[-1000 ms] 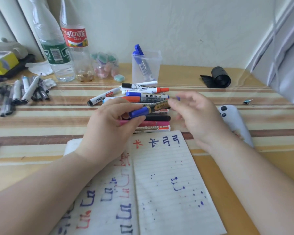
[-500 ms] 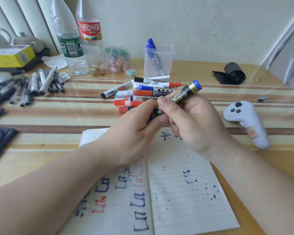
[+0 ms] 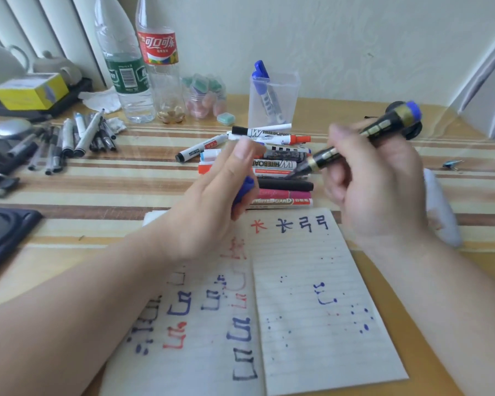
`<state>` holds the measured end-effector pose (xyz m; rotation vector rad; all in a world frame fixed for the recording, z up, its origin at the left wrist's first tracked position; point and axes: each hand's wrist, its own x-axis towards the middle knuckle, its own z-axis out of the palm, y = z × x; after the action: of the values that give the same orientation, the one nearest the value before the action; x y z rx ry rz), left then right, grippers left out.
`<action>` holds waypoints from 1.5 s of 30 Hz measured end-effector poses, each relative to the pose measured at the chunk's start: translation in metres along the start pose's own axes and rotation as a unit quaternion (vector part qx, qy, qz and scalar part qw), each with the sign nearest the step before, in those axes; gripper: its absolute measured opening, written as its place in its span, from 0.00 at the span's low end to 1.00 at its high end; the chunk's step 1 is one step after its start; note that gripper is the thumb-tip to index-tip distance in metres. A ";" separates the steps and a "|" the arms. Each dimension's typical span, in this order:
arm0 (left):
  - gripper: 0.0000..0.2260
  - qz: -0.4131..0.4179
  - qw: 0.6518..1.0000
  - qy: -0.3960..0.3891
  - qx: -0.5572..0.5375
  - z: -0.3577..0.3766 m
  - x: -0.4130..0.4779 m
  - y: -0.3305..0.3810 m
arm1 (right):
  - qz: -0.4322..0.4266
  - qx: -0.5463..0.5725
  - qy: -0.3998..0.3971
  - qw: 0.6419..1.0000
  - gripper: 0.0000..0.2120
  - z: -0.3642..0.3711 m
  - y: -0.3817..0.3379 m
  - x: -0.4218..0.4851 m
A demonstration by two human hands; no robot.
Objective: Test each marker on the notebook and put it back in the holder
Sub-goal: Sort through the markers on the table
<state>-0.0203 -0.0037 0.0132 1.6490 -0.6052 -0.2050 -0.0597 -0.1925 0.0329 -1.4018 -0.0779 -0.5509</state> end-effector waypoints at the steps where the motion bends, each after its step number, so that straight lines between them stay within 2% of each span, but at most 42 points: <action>1: 0.32 -0.023 0.999 0.017 -0.015 -0.004 0.000 0.002 | -0.004 0.014 0.036 0.999 0.12 -0.005 -0.004 0.004; 3: 0.28 -0.084 0.995 0.043 -0.041 -0.007 -0.002 0.005 | 0.007 0.013 0.041 0.999 0.12 -0.014 -0.012 0.010; 5: 0.19 -0.138 0.989 0.045 -0.028 -0.010 -0.004 0.005 | 0.068 -0.023 -0.045 0.996 0.11 -0.016 -0.022 0.011; 7: 0.10 -0.165 0.985 0.038 -0.016 -0.009 -0.007 0.004 | 0.159 -0.103 -0.165 0.968 0.12 -0.011 -0.035 0.008; 9: 0.12 -0.179 0.982 0.048 -0.045 -0.006 -0.010 0.003 | 0.213 -0.185 -0.259 0.924 0.12 -0.003 -0.047 0.003; 10: 0.14 -0.185 0.980 0.053 -0.058 -0.004 -0.011 0.003 | 0.230 -0.199 -0.277 0.912 0.12 0.001 -0.051 0.001; 12: 0.13 -0.188 0.979 0.056 -0.061 -0.002 -0.015 0.001 | 0.258 -0.195 -0.283 0.903 0.10 0.003 -0.052 0.000; 15: 0.14 -0.179 0.977 0.078 -0.085 -0.002 -0.020 -0.003 | 0.255 -0.202 -0.275 0.905 0.01 0.006 -0.040 0.002; 16: 0.14 -0.176 0.976 0.090 -0.086 -0.003 -0.022 -0.003 | 0.246 -0.200 -0.265 0.911 0.04 0.006 -0.033 0.001; 20: 0.10 -0.123 0.988 0.086 -0.026 -0.008 -0.037 -0.007 | 0.210 -0.149 -0.209 0.943 0.03 0.004 -0.002 -0.008; 24: 0.10 -0.046 0.991 0.114 -0.052 -0.007 -0.037 -0.013 | 0.222 -0.131 -0.217 0.942 0.06 -0.003 0.011 -0.016; 29: 0.11 0.031 0.993 0.103 0.046 -0.012 -0.024 -0.018 | 0.209 -0.156 -0.243 0.934 0.05 -0.003 0.012 -0.015; 34: 0.08 0.027 0.991 0.103 0.080 -0.011 -0.024 -0.023 | 0.164 -0.198 -0.253 0.933 0.02 -0.001 0.016 -0.018; 40: 0.06 -0.018 0.985 0.114 0.130 -0.011 -0.025 -0.019 | 0.159 -0.240 -0.245 0.926 0.07 0.003 0.017 -0.018; 45: 0.04 -0.010 0.987 0.091 0.132 -0.010 -0.025 -0.016 | 0.147 -0.254 -0.243 0.925 0.08 0.003 0.018 -0.017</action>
<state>-0.0326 0.0187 -0.0054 1.9063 -0.4922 0.0142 -0.0662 -0.1827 0.0112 -1.9942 -0.1248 0.0511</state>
